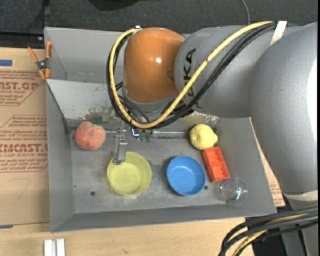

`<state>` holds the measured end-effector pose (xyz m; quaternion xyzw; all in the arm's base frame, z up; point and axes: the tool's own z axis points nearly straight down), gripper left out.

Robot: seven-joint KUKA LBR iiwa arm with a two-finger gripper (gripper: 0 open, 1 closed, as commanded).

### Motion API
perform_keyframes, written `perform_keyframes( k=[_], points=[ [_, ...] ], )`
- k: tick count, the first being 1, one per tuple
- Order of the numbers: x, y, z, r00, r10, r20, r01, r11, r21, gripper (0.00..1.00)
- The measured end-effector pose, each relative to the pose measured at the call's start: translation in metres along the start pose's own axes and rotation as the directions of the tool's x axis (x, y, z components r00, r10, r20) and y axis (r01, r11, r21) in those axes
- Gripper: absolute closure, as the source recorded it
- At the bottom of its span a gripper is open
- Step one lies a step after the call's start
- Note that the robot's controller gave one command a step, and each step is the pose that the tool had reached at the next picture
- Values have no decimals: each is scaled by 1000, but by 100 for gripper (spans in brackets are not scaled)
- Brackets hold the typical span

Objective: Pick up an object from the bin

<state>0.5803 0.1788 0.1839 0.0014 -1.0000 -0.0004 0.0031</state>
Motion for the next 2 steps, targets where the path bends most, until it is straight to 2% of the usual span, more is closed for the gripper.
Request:
perform_keyframes(
  k=[1, 2],
  points=[
    [-2, -1, -5, 1000, 3, 7, -3, 1000, -1, 0],
    [70, -44, 117, 998, 57, -7, -57, 998, 1, 0]
  ],
)
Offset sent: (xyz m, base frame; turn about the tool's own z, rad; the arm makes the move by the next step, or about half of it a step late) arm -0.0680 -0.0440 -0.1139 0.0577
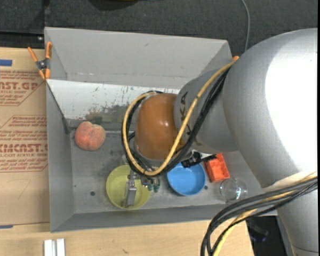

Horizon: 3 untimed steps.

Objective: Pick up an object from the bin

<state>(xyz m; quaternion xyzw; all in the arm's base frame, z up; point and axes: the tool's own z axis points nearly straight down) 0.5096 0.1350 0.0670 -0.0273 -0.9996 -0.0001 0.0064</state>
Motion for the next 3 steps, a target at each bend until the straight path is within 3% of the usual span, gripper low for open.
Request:
perform_keyframes(
  k=[1, 2, 3],
  points=[
    [-22, 0, -57, 982, -189, 17, 189, 982, 0, 0],
    [0, 1, 1, 1000, 0, -1, 0, 1000, -2, 0],
    [-6, 18, -3, 838, -546, 18, 546, 838, 5, 0]
  ],
)
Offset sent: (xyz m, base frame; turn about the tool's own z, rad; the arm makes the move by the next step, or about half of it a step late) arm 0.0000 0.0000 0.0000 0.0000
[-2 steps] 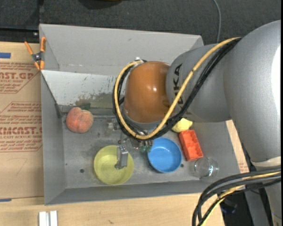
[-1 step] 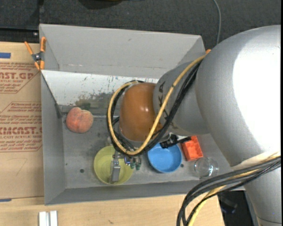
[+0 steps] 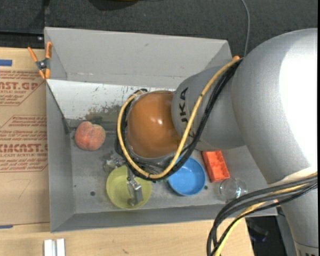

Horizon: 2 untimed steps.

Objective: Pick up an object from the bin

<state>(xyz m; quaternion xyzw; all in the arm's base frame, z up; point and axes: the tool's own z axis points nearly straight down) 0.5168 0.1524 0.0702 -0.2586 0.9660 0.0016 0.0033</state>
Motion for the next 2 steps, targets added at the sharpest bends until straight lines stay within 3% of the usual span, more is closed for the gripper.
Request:
perform_keyframes(
  k=[1, 2],
  points=[
    [11, -12, 2, 837, 547, -5, -547, 837, -1, 100],
    [11, -11, 2, 838, 546, -5, -546, 838, -1, 100]
  ],
)
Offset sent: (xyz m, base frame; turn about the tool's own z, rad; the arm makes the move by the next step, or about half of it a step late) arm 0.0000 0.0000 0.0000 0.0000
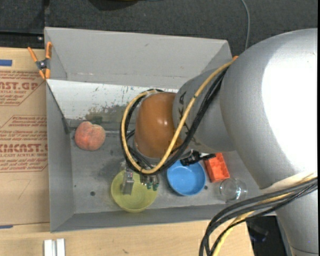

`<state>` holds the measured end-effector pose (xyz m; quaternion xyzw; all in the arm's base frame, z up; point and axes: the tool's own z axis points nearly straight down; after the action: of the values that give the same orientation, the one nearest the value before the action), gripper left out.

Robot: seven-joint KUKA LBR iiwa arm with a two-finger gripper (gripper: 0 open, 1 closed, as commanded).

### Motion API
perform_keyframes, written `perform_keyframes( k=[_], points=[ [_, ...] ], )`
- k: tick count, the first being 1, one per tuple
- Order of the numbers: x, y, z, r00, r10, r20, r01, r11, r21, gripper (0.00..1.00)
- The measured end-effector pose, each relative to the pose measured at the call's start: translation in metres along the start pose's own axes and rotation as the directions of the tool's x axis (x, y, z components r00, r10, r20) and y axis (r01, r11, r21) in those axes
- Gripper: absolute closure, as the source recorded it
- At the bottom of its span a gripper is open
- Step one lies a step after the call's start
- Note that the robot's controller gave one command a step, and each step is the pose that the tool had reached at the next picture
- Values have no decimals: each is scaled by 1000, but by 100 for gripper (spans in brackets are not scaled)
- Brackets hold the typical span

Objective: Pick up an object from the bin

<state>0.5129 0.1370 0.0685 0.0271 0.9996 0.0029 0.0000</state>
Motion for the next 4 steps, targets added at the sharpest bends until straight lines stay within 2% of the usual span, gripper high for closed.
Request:
perform_keyframes(
  k=[1, 2, 4],
  points=[
    [1, 0, -3, 1000, 0, -3, 0, 1000, 1, 100],
    [3, -1, -23, 1000, 0, -10, 0, 1000, 3, 100],
    [2, 0, -60, 1000, -1, -6, 1, 1000, 1, 100]
  ],
)
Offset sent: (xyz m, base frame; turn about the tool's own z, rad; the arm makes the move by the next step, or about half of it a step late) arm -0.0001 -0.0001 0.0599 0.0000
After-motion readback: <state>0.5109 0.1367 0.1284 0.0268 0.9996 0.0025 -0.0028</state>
